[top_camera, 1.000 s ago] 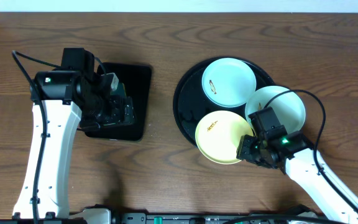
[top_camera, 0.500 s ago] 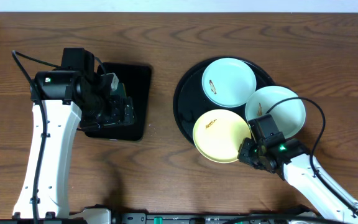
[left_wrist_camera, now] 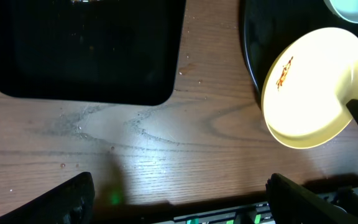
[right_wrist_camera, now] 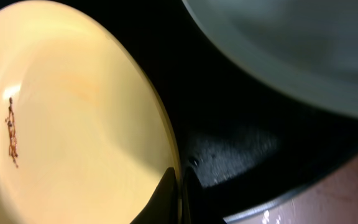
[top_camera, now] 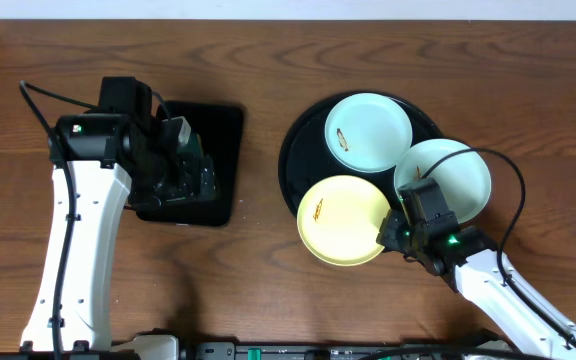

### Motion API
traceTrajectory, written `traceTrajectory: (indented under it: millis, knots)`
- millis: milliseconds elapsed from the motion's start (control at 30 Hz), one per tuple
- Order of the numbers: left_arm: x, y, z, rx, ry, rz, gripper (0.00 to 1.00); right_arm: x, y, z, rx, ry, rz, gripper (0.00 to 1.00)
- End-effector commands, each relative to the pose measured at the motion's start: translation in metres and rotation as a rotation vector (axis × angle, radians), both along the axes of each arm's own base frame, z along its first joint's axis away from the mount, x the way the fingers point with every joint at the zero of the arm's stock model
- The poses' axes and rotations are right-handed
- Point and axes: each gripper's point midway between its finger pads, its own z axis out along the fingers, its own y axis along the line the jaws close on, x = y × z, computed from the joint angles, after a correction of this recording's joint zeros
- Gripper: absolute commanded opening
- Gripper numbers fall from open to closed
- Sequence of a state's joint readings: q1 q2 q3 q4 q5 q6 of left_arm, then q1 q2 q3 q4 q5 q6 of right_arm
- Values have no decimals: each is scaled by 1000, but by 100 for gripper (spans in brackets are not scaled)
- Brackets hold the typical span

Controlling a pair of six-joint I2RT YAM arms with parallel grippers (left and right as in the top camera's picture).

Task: Clean dirty plates on tray and stack at the side
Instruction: 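Move left gripper to sponge and right gripper to yellow plate rim, then grasp the yellow plate rim with the right gripper and tilt it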

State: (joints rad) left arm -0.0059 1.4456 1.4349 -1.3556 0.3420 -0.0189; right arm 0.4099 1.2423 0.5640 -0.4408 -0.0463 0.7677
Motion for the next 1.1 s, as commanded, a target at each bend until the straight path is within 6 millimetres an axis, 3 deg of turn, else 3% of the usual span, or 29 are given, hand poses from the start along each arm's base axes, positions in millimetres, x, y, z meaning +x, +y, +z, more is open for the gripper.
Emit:
traceTrajectory:
  millis: [0,200,367,467,533,633,767,833,1067]
  knots:
    - [0,-1,-1,-5,1,-2,89,9,-4,4,-48,-60,27,1]
    - [0,-1,-1,-5,-1,-2,88,41,-1,23,-125,-248,155,1]
    - [0,-1,-1,-5,-3,-2,88,29,-25,11,-244,-179,119,1]
    - [3,-1,-1,-5,-13,-2,88,21,-8,9,-151,-149,171,1]
    - [3,-1,-1,-5,-13,-2,88,21,-10,8,-164,-146,166,3]
    - [3,-1,-1,-5,-13,-2,89,25,-20,8,-214,-160,139,17]
    - [4,-1,-1,-6,-16,-2,89,22,-17,7,-202,-149,148,22]
    - [5,-1,0,-6,-20,-2,88,22,-18,6,-203,-144,148,30]
    - [4,-1,-2,-6,-15,-1,88,10,-13,-13,-176,-53,163,31]
